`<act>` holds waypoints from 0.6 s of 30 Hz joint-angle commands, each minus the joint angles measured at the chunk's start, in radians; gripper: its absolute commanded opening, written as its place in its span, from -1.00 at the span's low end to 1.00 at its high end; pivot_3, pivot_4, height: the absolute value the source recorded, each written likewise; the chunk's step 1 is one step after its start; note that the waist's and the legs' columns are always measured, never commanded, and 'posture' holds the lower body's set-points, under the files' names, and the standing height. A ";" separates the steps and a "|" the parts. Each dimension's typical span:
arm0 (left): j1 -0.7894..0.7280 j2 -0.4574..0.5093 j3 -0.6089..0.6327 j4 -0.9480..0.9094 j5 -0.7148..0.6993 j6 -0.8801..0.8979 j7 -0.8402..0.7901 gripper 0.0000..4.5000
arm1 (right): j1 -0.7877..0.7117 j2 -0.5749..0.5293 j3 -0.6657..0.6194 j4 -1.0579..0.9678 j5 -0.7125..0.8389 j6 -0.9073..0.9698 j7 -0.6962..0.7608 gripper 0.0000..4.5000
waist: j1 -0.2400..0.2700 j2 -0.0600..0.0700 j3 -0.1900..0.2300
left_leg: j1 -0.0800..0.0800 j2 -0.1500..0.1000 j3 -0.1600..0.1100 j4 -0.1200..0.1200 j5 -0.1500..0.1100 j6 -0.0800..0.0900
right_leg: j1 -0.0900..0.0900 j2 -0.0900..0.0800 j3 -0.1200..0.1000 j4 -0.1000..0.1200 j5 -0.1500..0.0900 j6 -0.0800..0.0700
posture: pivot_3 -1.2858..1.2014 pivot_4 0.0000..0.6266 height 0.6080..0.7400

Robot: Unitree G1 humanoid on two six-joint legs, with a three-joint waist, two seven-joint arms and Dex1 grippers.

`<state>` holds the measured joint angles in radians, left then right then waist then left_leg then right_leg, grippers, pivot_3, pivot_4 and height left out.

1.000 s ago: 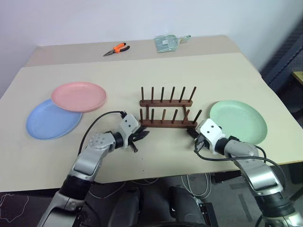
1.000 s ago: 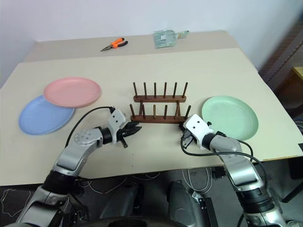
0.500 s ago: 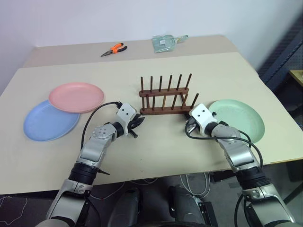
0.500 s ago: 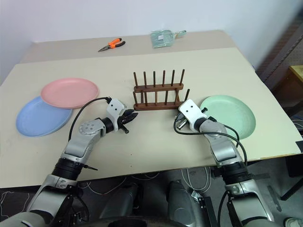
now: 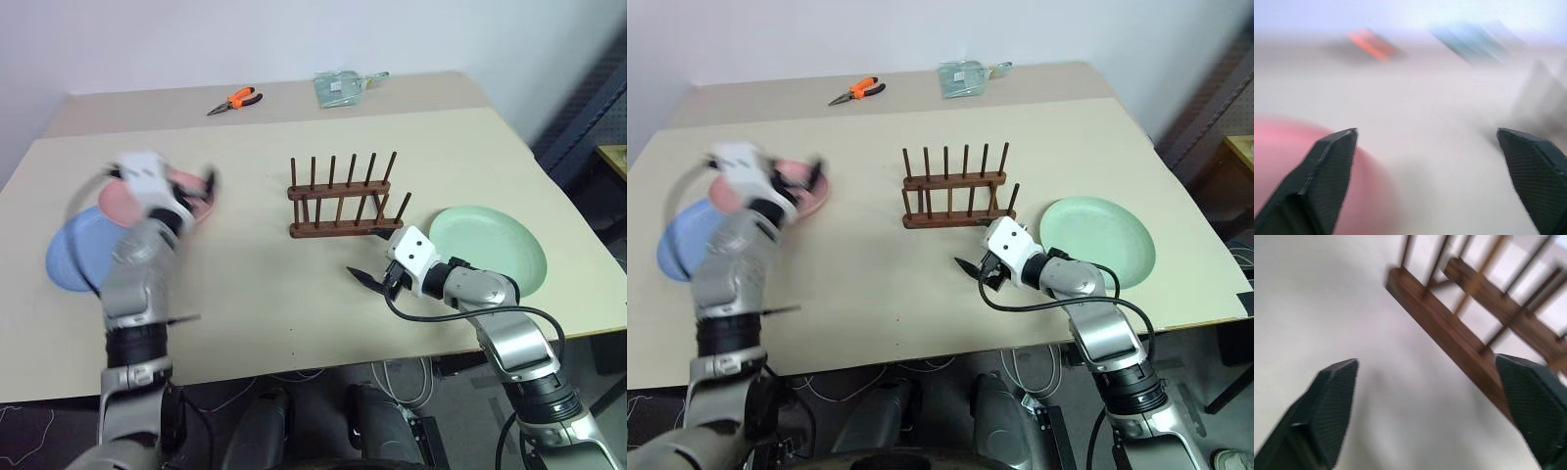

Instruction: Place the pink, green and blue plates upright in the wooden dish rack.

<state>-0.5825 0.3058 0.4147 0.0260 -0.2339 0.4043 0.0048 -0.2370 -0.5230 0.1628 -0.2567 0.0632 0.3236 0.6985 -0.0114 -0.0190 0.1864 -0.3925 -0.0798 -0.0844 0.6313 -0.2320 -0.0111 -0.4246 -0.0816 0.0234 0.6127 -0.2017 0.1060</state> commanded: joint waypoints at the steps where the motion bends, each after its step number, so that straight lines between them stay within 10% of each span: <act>1: -0.032 -0.017 0.128 -0.019 0.029 0.004 0.239 0.99 | -0.020 0.009 0.011 -0.013 0.004 -0.013 0.006 1.00 | -0.001 0.000 0.000 | 0.000 0.000 0.000 0.000 0.000 0.000 | 0.000 0.000 0.000 0.000 0.000 0.000 | 0.03 -0.52 0.96; 11: -0.055 -0.130 0.371 -0.053 -0.263 0.311 0.423 0.99 | -0.054 0.015 0.017 0.011 0.002 -0.037 0.016 1.00 | 0.004 -0.005 0.000 | 0.000 0.000 -0.001 0.001 -0.001 -0.001 | 0.000 0.000 -0.001 0.001 0.000 0.000 | 0.03 -0.52 0.96; 18: -0.053 -0.140 0.401 -0.036 -0.370 0.338 0.432 -0.31 | -0.069 0.016 -0.030 -0.011 0.026 -0.016 -0.005 1.00 | 0.000 -0.006 0.000 | 0.000 0.000 -0.001 0.001 -0.001 -0.001 | 0.000 0.001 -0.001 0.001 0.000 0.000 | 0.03 -0.52 0.96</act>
<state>-0.6219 0.1448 0.8233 0.0175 -0.5810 0.7580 0.4508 -0.2789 -0.5083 0.1761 -0.2305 0.0641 0.3032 0.7034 -0.0109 -0.0252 0.1865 -0.3925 -0.0799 -0.0851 0.6320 -0.2325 -0.0123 -0.4244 -0.0808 0.0224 0.6139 -0.2014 0.1059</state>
